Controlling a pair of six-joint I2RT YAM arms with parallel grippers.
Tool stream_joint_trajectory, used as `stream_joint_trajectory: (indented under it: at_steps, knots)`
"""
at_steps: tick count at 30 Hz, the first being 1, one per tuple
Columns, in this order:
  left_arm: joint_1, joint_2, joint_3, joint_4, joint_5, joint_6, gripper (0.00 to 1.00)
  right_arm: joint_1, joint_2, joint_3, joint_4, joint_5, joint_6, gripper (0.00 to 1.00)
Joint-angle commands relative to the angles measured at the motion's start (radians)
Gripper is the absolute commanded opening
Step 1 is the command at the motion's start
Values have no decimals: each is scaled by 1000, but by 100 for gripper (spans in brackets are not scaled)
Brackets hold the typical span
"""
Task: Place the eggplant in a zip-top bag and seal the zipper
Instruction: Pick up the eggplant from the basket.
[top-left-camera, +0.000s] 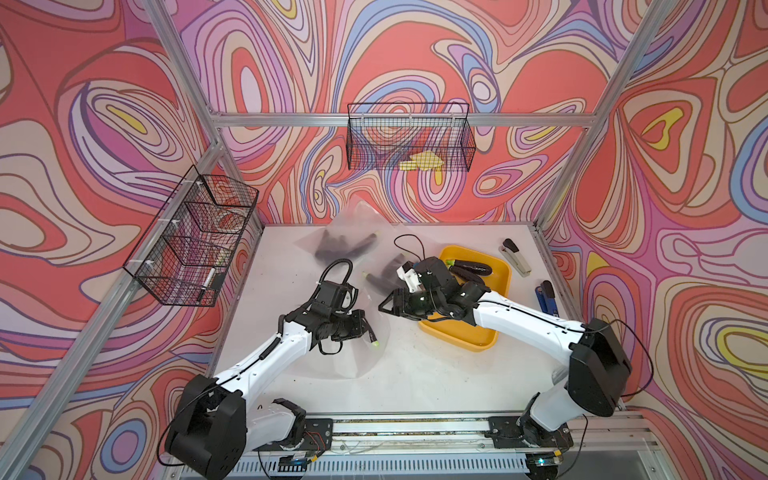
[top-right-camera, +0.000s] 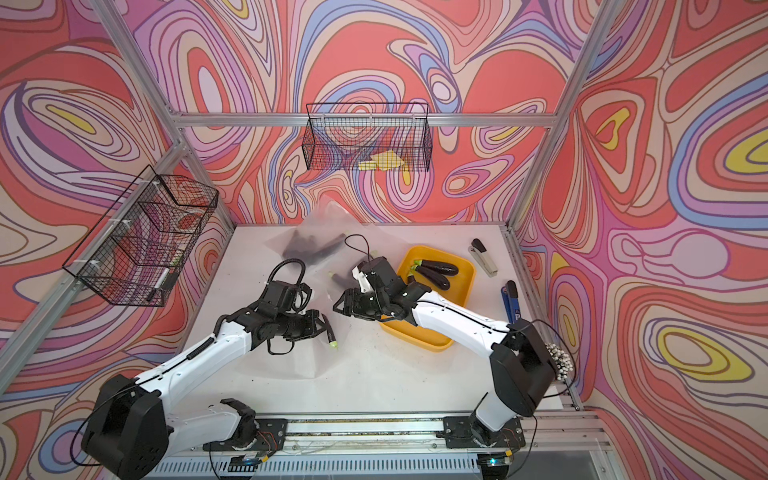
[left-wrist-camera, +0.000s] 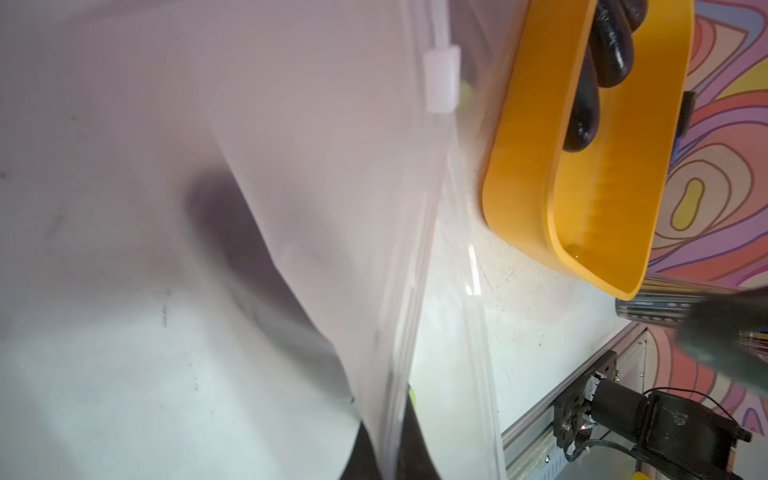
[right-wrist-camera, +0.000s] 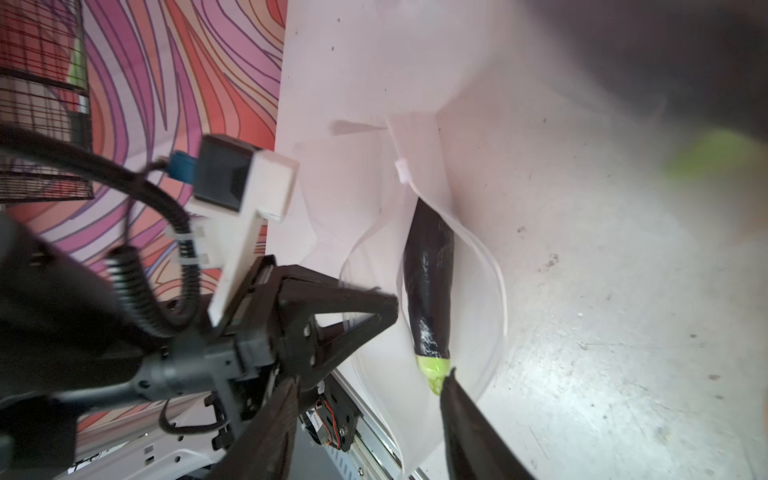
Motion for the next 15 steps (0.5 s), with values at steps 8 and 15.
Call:
stream_joint_trajectory:
  at_steps: [8, 15]
  knots:
    - [-16, 2, 33, -46, 36, 64, 0, -291, 98, -61, -237, 464, -336, 56]
    - [-24, -6, 28, -38, 45, 67, 0, -330, 194, -58, -150, 561, -418, 60]
